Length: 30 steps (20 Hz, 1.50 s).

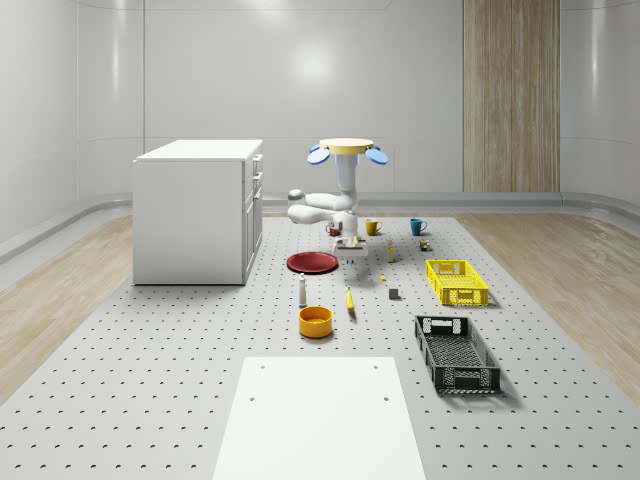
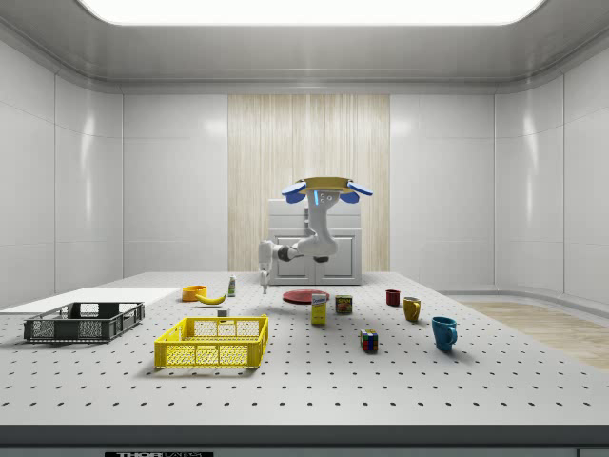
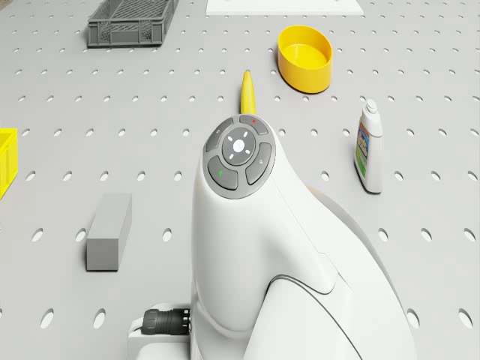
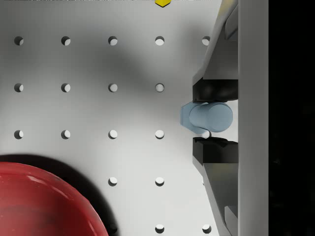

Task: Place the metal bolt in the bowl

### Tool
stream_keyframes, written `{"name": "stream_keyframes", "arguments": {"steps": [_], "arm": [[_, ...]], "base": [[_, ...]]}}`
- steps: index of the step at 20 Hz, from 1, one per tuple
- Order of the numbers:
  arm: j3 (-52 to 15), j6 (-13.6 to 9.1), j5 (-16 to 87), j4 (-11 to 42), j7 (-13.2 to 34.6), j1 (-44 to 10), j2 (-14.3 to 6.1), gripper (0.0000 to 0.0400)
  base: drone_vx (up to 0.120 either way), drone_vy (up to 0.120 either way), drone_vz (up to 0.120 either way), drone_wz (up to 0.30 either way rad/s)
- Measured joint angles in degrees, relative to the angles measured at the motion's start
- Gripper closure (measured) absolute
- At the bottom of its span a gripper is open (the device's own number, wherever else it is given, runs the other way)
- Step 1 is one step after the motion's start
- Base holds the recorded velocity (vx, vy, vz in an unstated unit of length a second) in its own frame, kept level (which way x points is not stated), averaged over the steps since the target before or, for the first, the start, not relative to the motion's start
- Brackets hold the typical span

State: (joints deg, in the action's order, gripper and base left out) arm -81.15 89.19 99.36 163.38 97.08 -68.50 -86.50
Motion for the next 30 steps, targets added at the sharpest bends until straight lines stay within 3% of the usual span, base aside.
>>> {"name": "stream_keyframes", "arguments": {"steps": [6, 30], "arm": [[-0.3, 0.5, -0.4, 0.0, 0.1, -0.1, -0.6, 0.03], [-0.6, 2.2, -1.2, 0.0, 0.3, -0.4, -2.5, 0.03]], "base": [[0.12, -0.02, 0.113, 0.0], [0.12, -0.047, 0.0, 0.0]]}}
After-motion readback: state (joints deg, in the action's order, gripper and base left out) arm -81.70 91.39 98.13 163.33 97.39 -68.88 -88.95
